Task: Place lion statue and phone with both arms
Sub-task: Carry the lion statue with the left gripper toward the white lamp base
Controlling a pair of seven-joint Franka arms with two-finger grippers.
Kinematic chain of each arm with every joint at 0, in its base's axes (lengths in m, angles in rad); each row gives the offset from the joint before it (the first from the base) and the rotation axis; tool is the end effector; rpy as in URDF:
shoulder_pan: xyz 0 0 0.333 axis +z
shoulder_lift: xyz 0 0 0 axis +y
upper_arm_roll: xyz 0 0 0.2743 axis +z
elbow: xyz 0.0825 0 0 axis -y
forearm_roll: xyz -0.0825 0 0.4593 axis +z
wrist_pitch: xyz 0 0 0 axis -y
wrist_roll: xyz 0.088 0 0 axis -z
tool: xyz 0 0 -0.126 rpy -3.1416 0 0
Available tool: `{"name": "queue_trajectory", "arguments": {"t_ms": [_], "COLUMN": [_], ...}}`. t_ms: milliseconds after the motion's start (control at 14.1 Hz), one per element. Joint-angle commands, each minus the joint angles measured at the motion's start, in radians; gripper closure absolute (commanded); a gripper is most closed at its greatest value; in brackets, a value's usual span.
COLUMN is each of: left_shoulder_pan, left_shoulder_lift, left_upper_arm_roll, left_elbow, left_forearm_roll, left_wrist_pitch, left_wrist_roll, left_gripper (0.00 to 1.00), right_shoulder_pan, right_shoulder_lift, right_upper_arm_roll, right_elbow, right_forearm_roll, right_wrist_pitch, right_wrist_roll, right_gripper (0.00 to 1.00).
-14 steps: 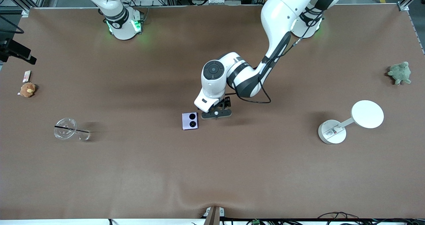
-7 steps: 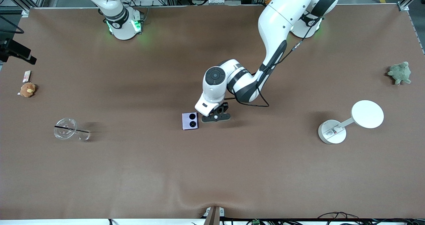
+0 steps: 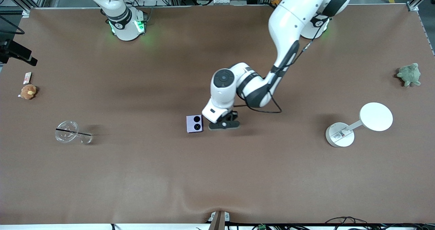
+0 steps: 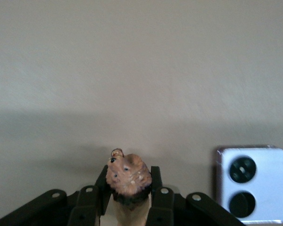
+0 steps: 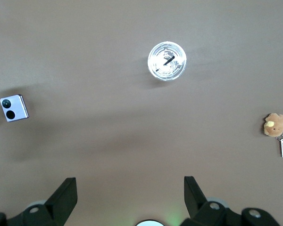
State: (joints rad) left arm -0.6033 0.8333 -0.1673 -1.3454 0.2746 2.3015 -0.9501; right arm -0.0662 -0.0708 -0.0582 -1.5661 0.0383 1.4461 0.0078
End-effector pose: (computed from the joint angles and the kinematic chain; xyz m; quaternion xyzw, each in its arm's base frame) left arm 0.5856 -0.5266 0.1543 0.9959 0.0359 0.0810 0.0201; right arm 0.5923 -0.0698 0.5992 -0.9974 0.0640 0.0234 0.0225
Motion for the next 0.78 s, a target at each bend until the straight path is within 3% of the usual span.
{"name": "queue_trajectory", "arguments": {"t_ms": [0, 142, 568, 710], "left_shoulder_pan": [0.095, 0.198, 0.679, 0.746], "left_shoulder_lift": [-0.11, -0.173, -0.276, -0.278], "left_upper_arm_roll": [-0.018, -0.059, -0.342, -0.354], "left_elbow": [-0.062, -0.131, -0.372, -0.42], "left_forearm_roll": [0.009, 0.006, 0.018, 0.052], "left_wrist_pitch": [-0.063, -0.063, -0.054, -0.036], "left_wrist_roll": [0.112, 0.245, 0.585, 0.616], "left_gripper": [1.0, 1.0, 1.0, 1.0], "right_shoulder_pan": [-0.006, -0.006, -0.007, -0.006], "right_shoulder_lift": [0.005, 0.005, 0.005, 0.006], "right_upper_arm_roll": [0.006, 0.006, 0.006, 0.006], "right_elbow": [0.015, 0.015, 0.015, 0.015], "right_forearm_roll": [0.003, 0.003, 0.003, 0.003], "right_wrist_pitch": [-0.007, -0.006, -0.006, -0.004], "right_wrist_roll": [-0.006, -0.006, -0.006, -0.006], "right_gripper": [0.0, 0.0, 0.0, 0.0]}}
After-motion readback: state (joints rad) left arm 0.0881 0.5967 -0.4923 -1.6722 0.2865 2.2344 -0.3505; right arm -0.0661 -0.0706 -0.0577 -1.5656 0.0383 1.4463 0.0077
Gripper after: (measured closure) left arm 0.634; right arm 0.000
